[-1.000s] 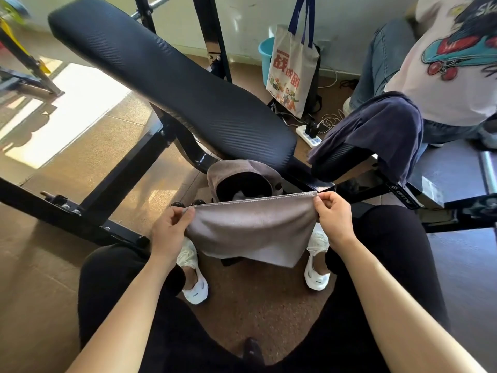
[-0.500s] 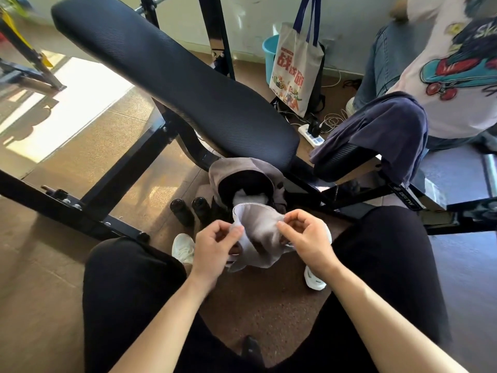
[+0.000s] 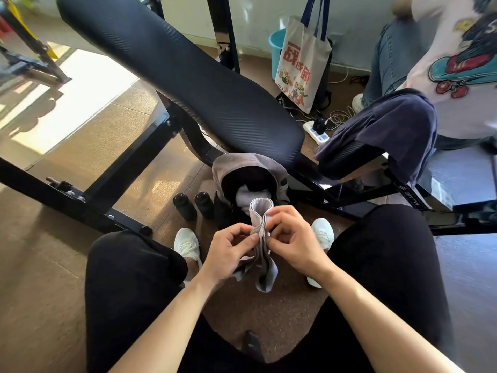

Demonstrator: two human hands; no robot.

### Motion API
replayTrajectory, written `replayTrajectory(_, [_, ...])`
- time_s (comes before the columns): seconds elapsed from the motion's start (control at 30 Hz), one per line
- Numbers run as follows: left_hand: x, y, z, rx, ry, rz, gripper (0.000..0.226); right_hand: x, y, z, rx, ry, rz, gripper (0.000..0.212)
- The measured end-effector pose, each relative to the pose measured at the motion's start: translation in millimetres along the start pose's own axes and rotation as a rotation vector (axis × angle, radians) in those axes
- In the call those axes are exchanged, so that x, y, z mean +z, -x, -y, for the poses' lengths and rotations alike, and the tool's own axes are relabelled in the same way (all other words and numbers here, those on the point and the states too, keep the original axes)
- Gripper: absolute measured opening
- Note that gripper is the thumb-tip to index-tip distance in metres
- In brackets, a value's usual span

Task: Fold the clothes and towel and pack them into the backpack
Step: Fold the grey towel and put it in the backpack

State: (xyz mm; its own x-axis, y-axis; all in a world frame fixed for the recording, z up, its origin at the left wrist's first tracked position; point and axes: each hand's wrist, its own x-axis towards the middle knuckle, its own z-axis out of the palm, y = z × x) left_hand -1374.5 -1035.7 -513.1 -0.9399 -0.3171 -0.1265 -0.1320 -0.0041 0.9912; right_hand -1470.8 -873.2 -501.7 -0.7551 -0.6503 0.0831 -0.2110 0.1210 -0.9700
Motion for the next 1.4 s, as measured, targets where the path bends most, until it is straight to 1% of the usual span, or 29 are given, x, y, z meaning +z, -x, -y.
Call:
replayTrajectory(0.1, [-0.3, -1.0, -1.1, 0.006, -0.027, 0.016, 0.01, -4.3, -2.6, 2.9, -0.103, 0.174, 0.042, 0.054])
replayTrajectory(0.13, [0.1, -1.2, -1.1, 0.011, -0.034, 0.013, 0.009, -4.9, -3.6, 1.0, -0.131, 0.226, 0.072, 0.06])
replayTrajectory(0.17, [0.7, -1.3, -1.2, 0.016, -0.036, 0.014, 0.009, -4.5, -3.5, -0.7, -0.127, 0.245, 0.103, 0.062])
replayTrajectory(0.23, [1.5, -2.0, -0.5, 0.026, -0.051, 0.032, 0.01, -3.3, -2.3, -2.6, -0.06, 0.235, 0.133, 0.052])
replayTrajectory(0.33, [-1.8, -3.8, 0.9, 0.012, -0.048, 0.095, 0.012, -6.2, -3.8, -4.0, -0.04, 0.256, 0.086, 0.027])
replayTrajectory(0.4, [-7.5, -7.8, 2.0, 0.001, -0.05, 0.144, 0.018, -11.0, -6.1, -1.2, -0.031, 0.206, 0.051, 0.019])
replayTrajectory(0.47, [-12.5, -13.7, 6.4, -0.008, -0.112, 0.159, 0.024, -18.0, -7.9, 5.5, 0.027, 0.128, 0.008, 0.021])
replayTrajectory(0.53, [-16.4, -18.0, 16.5, -0.027, -0.179, 0.124, 0.017, -26.4, -9.4, 15.3, 0.088, 0.03, -0.026, 0.027])
replayTrajectory(0.57, [-17.5, -19.4, 22.4, -0.027, -0.214, 0.1, 0.011, -31.2, -10.9, 19.7, 0.098, -0.002, -0.037, 0.028])
replayTrajectory(0.6, [-17.9, -20.3, 28.7, -0.02, -0.251, 0.075, 0.011, -35.9, -12.6, 22.1, 0.099, -0.013, -0.05, 0.027])
replayTrajectory(0.67, [-14.5, -21.3, 38.2, -0.005, -0.293, 0.074, 0.018, -43.5, -15.1, 26.4, 0.08, -0.027, -0.074, 0.027])
replayTrajectory(0.73, [-6.4, -22.7, 42.5, 0.015, -0.299, 0.097, 0.033, -49.3, -15.4, 28.8, 0.06, -0.034, -0.091, 0.028])
replayTrajectory(0.83, [8.0, -28.4, 45.2, 0.108, -0.359, 0.05, 0.044, -55.5, -15.4, 35.8, 0.048, -0.032, -0.106, 0.029])
replayTrajectory(0.93, [21.9, -37.2, 43.5, 0.241, -0.451, -0.099, 0.056, -60.7, -16.2, 43.5, 0.021, -0.031, -0.118, 0.03])
replayTrajectory(1.0, [31.7, -42.4, 40.6, 0.306, -0.466, -0.145, 0.054, -64.5, -15.9, 47.6, -0.006, -0.012, -0.125, 0.03])
replayTrajectory(1.07, [39.0, -47.3, 43.8, 0.332, -0.469, -0.119, 0.044, -68.3, -15.2, 51.9, -0.02, 0.011, -0.119, 0.029])
replayTrajectory(1.13, [42.8, -50.0, 50.5, 0.295, -0.505, -0.087, 0.029, -71.0, -14.9, 55.2, -0.037, 0.006, -0.122, 0.028])
replayTrajectory(1.17, [43.3, -51.0, 56.9, 0.248, -0.54, -0.074, 0.023, -71.9, -15.4, 56.4, -0.049, 0.008, -0.132, 0.027])
replayTrajectory(1.23, [43.2, -49.6, 67.9, 0.114, -0.619, -0.02, 0.023, -73.0, -17.4, 56.9, -0.069, 0.011, -0.16, 0.024])
replayTrajectory(1.3, [42.0, -45.7, 76.0, -0.004, -0.699, 0.046, 0.034, -74.0, -19.9, 55.1, -0.073, -0.017, -0.189, 0.022])
replayTrajectory(1.33, [41.3, -43.7, 80.1, -0.043, -0.738, 0.061, 0.035, -74.1, -21.1, 53.6, -0.07, -0.037, -0.206, 0.021])
replayTrajectory(1.4, [40.5, -41.6, 88.6, -0.069, -0.833, 0.017, 0.023, -73.2, -22.4, 50.9, -0.072, -0.068, -0.229, 0.02])
